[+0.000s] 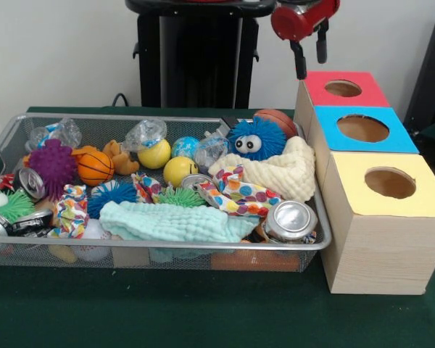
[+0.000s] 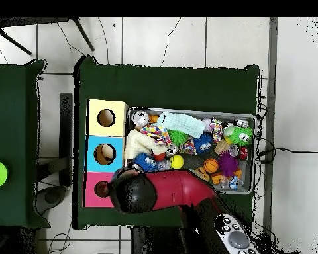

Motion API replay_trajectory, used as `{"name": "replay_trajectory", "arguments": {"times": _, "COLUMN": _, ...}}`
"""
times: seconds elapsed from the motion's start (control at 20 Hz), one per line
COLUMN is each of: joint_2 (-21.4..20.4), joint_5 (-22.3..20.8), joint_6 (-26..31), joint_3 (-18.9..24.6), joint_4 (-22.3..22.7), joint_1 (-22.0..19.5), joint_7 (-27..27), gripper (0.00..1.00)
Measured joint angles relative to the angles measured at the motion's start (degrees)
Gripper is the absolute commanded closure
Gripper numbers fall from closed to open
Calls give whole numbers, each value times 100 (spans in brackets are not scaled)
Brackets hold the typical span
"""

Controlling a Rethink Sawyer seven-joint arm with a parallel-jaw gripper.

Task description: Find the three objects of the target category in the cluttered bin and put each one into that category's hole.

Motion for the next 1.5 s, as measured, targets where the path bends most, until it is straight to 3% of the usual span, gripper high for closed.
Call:
{"name": "replay_trajectory", "arguments": {"times": 0.4, "joint_2": -177, "joint_5": -27, "joint_6": 337, "joint_3": -1, "joint_4": -84, "joint_1": -543, "joint_7": 0, "gripper": 0}}
{"name": "replay_trajectory", "arguments": {"times": 0.85, "joint_2": 246, "joint_5": -570, "joint_6": 567, "joint_3": -33, "joint_4": -700, "joint_1": -1420, "joint_7": 0, "gripper": 0}}
{"name": "replay_trajectory", "arguments": {"times": 1.15, "joint_2": 561, "joint_5": -983, "joint_6": 718, "joint_3": -45, "joint_4": -1192, "joint_1": -1780, "joint_7": 0, "gripper": 0}}
{"name": "replay_trajectory", "arguments": {"times": 1.5, "joint_2": 767, "joint_5": -1173, "joint_6": 979, "joint_3": -45, "joint_4": -1662, "joint_1": -2064, "joint_7": 0, "gripper": 0}}
